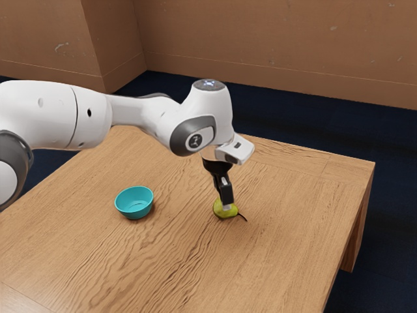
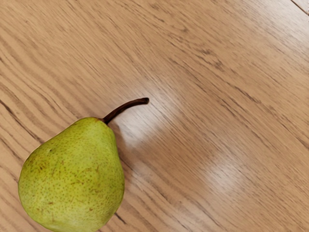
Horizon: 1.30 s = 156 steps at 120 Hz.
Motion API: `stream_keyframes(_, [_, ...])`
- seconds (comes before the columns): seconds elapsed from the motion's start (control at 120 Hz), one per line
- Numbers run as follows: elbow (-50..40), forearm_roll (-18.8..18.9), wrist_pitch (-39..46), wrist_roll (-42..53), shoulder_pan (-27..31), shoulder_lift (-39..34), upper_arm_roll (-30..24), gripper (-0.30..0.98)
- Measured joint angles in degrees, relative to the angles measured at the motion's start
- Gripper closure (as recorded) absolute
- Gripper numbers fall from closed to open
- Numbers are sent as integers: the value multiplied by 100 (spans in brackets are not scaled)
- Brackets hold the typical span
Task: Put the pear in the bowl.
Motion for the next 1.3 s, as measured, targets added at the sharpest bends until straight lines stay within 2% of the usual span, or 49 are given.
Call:
stream_keyframes(0.55, [45, -100, 516, 745, 431, 501, 45, 0])
stream_keyframes(1.3, [425, -176, 717, 1264, 439, 1141, 15, 0])
